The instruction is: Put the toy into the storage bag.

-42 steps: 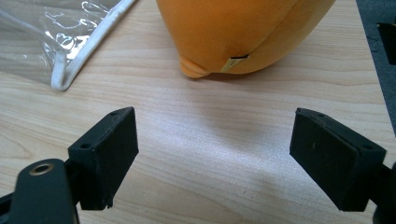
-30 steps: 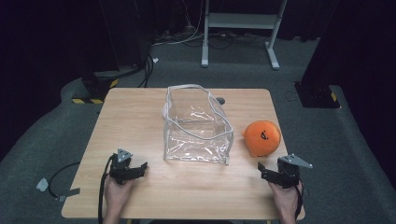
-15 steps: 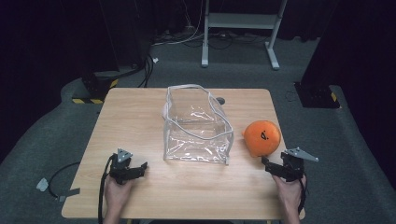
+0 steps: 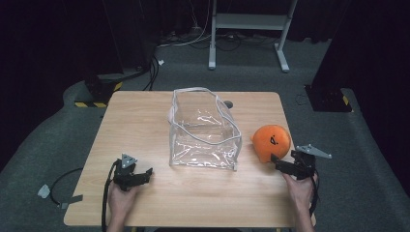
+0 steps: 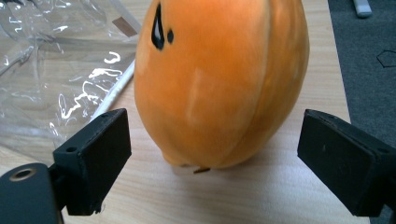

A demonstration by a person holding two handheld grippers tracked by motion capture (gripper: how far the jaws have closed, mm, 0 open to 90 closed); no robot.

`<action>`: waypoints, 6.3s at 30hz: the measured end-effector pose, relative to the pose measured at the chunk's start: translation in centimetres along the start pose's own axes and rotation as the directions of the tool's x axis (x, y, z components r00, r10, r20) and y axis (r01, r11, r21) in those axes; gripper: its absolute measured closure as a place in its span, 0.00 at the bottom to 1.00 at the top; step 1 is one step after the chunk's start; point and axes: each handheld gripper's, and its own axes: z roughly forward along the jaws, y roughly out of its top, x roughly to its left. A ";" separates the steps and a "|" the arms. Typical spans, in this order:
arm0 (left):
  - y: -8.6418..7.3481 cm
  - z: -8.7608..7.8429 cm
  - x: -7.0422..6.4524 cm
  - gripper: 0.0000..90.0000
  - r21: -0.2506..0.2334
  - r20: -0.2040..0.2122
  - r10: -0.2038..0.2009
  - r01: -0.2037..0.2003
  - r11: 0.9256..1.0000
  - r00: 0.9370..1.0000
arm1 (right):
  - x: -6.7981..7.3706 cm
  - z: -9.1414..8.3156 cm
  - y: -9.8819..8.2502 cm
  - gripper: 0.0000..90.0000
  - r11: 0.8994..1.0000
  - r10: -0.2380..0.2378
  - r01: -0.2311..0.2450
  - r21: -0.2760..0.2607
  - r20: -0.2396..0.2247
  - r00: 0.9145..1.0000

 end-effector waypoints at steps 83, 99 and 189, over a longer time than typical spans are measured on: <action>0.0 0.0 0.0 0.20 -0.005 0.000 -0.008 0.008 1.000 1.000 | 1.9 1.2 5.1 0.72 0.998 -0.057 0.061 0.032 -0.124 0.991; 0.0 0.0 -0.1 0.20 -0.009 0.000 -0.014 0.014 1.000 1.000 | 2.5 -0.4 5.9 0.72 0.998 -0.065 0.068 0.015 -0.150 0.986; 0.0 0.0 0.0 0.20 -0.003 0.001 -0.005 0.005 1.000 1.000 | 9.3 -6.7 16.7 0.71 0.963 -0.266 0.230 -0.141 -0.363 0.893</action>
